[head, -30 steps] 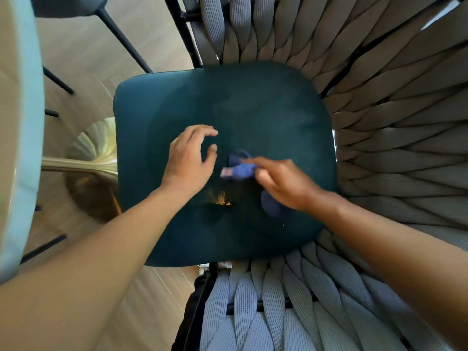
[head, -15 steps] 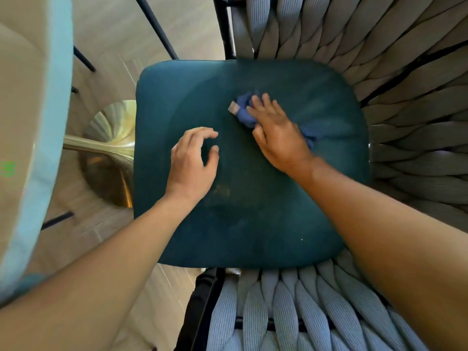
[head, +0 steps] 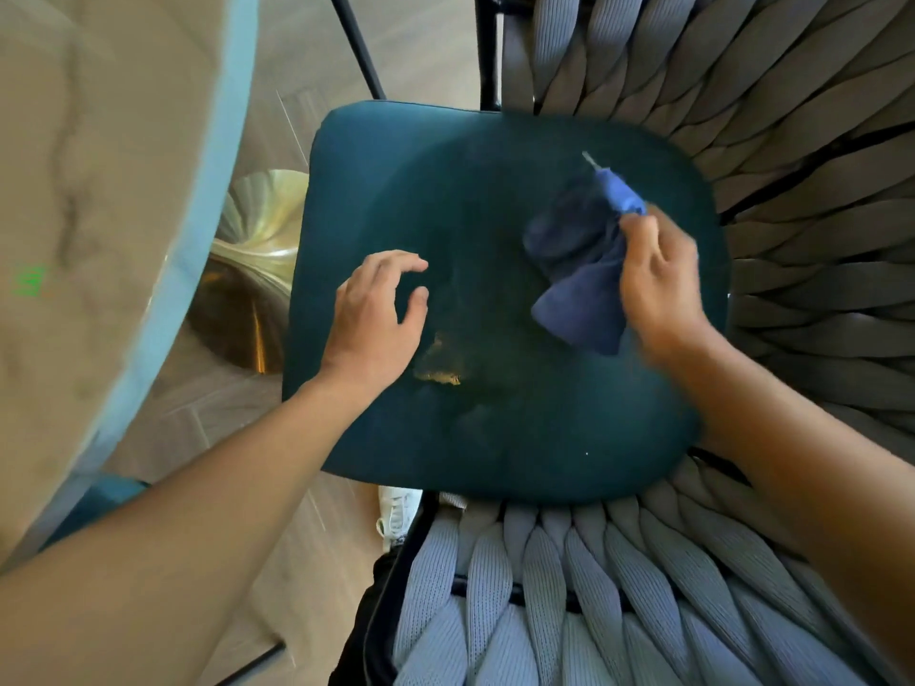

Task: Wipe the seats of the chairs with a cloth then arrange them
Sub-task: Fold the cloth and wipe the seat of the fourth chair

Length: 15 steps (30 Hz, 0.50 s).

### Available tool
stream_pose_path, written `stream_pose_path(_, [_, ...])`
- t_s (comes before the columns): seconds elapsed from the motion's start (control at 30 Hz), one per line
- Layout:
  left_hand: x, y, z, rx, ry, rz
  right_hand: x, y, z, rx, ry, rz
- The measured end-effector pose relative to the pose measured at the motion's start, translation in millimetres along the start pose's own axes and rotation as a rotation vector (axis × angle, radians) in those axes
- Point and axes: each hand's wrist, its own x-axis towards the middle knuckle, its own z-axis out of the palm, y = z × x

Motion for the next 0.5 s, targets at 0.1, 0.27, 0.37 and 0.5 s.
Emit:
stream_pose_path(0.1, [-12.3,-5.9,0.9,0.002,-0.003,0.0,25.3,8.5,19.3,-0.255,-0.042,-0.059])
stream_pose_path(0.27, [-19.9,-13.1,0.1,-0.033,0.038,0.005,-8.8,35.5,87.2,-0.622,-0.527,-0.515])
stream_pose_path(0.37, [-19.4,-14.4,-3.8,-0.044,0.051,0.01,-55.6,43.4,97.7,-0.617,-0.68,-0.603])
stream_pose_path(0.5, [-22.0,-16.5,-8.7,-0.045,0.035,0.04,-109.0,56.1,85.1,-0.632,-0.955,-0.628])
